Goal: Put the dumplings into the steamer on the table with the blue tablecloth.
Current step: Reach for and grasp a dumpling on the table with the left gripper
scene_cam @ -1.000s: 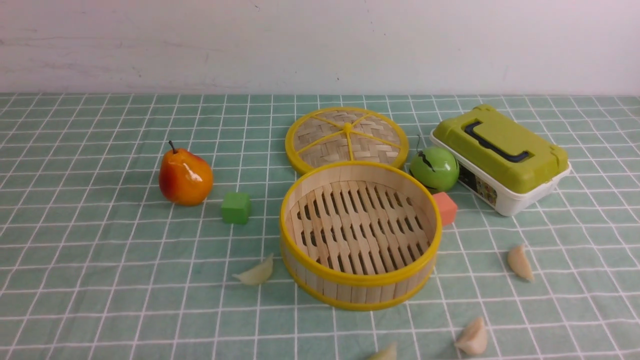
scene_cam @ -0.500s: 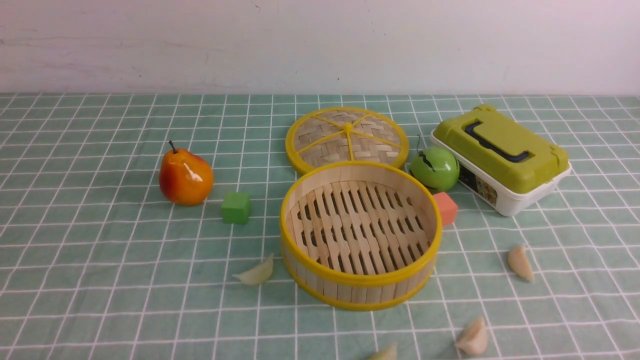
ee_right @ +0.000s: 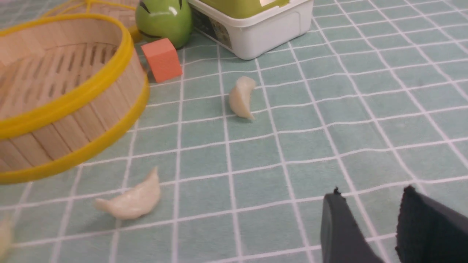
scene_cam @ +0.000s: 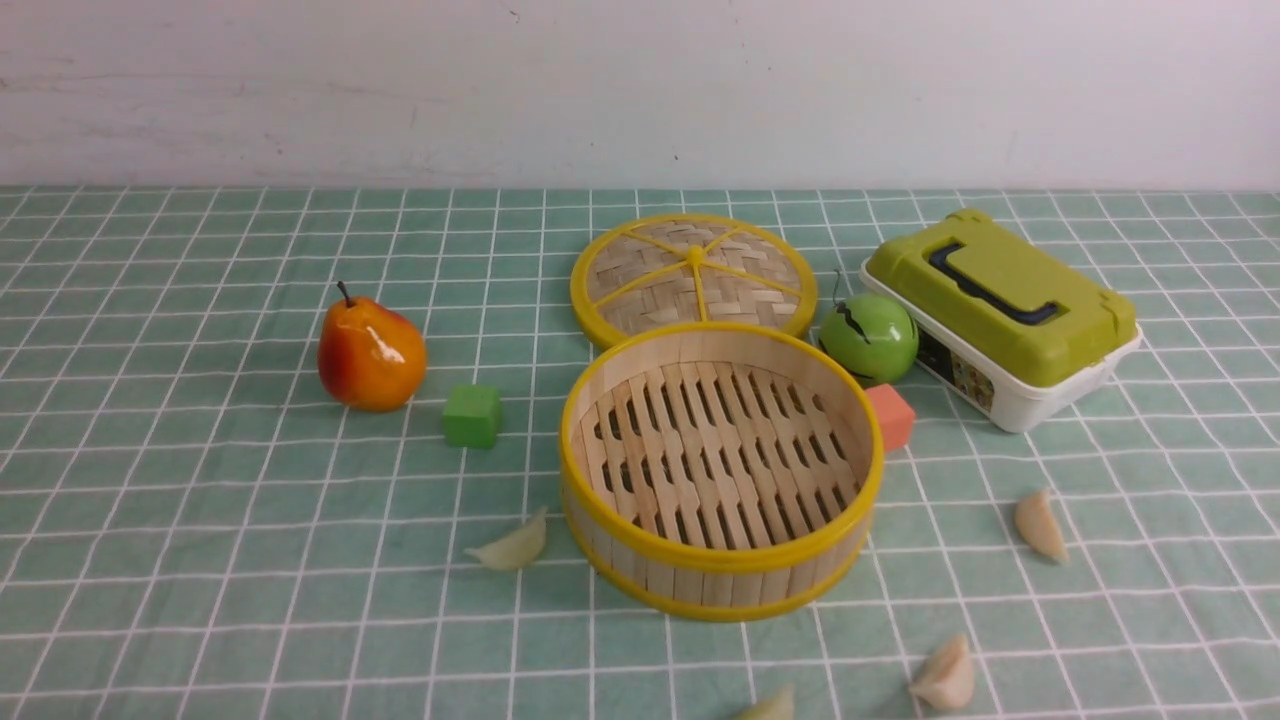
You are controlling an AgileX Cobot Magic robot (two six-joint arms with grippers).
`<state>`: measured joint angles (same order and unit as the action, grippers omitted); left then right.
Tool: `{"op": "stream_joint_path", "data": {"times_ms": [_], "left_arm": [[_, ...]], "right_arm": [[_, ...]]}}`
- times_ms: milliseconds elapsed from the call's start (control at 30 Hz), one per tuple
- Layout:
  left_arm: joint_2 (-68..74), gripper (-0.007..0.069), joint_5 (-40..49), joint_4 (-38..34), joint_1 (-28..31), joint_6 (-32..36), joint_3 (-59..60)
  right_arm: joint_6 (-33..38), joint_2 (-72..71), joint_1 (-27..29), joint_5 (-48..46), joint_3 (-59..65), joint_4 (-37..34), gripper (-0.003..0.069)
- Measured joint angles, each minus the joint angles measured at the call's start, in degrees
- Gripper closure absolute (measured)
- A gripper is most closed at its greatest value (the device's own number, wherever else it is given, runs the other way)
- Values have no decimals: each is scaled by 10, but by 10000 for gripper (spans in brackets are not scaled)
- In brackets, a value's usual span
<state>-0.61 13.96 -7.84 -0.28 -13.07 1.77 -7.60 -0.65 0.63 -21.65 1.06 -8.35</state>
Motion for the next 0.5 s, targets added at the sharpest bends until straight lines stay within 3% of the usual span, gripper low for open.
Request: {"op": "stream_joint_path", "data": {"times_ms": [67,233,333,500], "left_arm": [[0,388,-39,-66,0,-45,0],[0,387,-140,-290,0,-205,0],[0,387,-160,-354,0,-219,0],[0,387,-168,-390,0,-205,0]], "right_arm": [[-23,0,0,-1,0,-82,419],[-115,0,0,-11,5,-364,419],[-121,0,0,-8,5,-439,419],[-84,0,0,19,5,-469,419]]}}
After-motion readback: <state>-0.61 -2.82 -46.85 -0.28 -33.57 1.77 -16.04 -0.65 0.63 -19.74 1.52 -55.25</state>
